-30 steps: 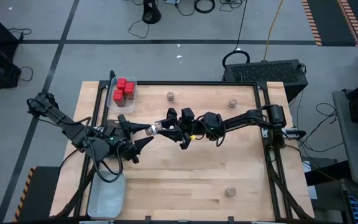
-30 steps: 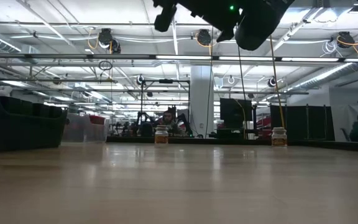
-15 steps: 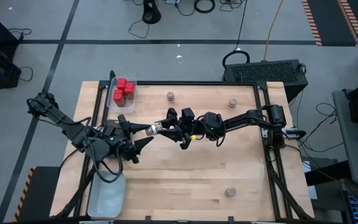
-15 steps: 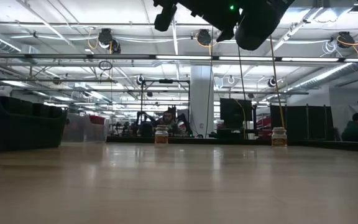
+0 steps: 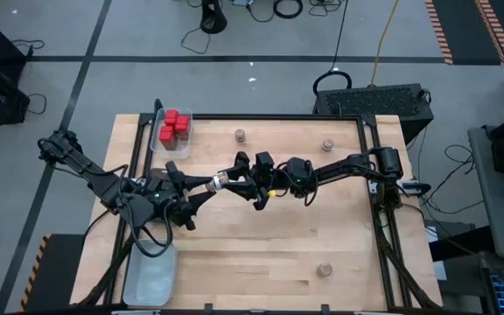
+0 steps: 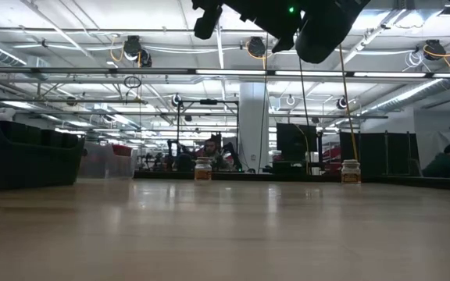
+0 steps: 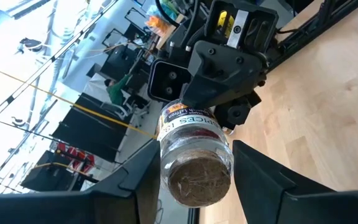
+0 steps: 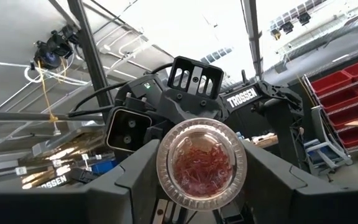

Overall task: Sort spices by type
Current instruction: Put the brown seasoning bottle into the gray bin

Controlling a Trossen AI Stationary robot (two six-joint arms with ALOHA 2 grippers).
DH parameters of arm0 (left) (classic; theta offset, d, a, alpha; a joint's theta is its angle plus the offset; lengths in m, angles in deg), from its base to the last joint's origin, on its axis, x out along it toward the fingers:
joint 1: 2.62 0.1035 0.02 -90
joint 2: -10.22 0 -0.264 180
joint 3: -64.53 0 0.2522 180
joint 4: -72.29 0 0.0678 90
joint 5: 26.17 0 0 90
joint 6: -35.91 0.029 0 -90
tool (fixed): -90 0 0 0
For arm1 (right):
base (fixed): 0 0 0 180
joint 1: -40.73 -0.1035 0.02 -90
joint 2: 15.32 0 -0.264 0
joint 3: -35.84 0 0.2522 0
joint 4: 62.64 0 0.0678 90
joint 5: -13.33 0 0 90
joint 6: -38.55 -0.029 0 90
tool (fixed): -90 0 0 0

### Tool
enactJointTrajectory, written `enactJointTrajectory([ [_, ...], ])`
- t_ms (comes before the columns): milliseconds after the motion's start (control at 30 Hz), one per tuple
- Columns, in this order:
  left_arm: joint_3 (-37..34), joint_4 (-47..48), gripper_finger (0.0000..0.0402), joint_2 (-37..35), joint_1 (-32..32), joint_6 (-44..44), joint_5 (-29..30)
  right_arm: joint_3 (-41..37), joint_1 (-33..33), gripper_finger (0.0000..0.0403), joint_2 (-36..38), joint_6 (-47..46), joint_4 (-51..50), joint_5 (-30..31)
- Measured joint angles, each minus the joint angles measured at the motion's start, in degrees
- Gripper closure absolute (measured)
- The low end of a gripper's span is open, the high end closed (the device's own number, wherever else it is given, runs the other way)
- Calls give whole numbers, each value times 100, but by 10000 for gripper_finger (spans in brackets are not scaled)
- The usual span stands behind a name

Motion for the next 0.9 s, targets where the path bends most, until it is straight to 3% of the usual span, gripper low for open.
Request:
enactJointTrajectory([
  [233,0,-16,223,0,0,15,-22,0,33,212,0,121,-11,-141],
  [633,0,-28,220,-2,-155,15,57,15,224,209,-2,287,-121,-1084],
  [900,9,-68,219,-28,-153,17,212,4,331,169,-2,248,-142,-1636],
])
